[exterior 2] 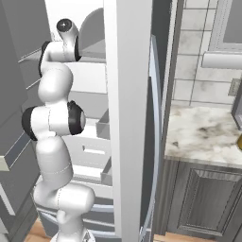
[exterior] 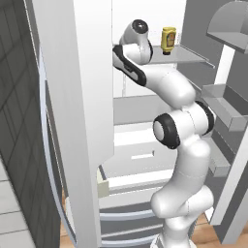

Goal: Move the lemon wedge and mustard from the top shelf to the second highest shelf to make space. Then, place the pitcher from the counter on the cleared top shelf.

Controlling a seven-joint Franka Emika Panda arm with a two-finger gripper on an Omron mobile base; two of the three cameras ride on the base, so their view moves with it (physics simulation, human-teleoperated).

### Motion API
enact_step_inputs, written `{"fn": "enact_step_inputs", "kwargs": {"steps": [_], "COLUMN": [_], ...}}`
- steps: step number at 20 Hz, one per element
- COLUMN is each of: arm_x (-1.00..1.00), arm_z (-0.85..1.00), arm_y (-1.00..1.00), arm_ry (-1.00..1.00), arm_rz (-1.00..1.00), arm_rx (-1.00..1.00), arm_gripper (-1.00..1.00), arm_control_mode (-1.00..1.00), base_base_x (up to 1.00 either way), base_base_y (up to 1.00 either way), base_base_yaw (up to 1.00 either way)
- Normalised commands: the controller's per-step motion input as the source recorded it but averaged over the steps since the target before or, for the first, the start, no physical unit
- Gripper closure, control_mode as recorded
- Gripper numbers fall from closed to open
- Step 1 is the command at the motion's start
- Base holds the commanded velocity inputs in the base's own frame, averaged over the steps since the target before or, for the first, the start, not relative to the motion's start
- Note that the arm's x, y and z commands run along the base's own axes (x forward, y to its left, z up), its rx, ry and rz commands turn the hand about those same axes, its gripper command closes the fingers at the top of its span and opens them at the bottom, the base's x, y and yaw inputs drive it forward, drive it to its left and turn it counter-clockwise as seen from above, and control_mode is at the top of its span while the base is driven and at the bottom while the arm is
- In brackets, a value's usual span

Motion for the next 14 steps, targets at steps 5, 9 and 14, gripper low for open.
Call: {"fn": "enact_step_inputs", "kwargs": {"steps": [5, 9, 14], "arm_x": [0.23, 0.23, 0.19], "arm_z": [-0.03, -0.01, -0.05], "arm_y": [0.08, 0.07, 0.06], "arm_ry": [0.00, 0.00, 0.00], "arm_rz": [0.00, 0.00, 0.00], "arm_rx": [0.00, 0.00, 0.00], "arm_gripper": [-1.00, -1.00, -1.00], "arm_control_mode": [-1.00, -1.00, -1.00], "base_base_x": [0.00, 0.00, 0.00], "base_base_y": [0.00, 0.00, 0.00], "base_base_yaw": [0.00, 0.00, 0.00]}}
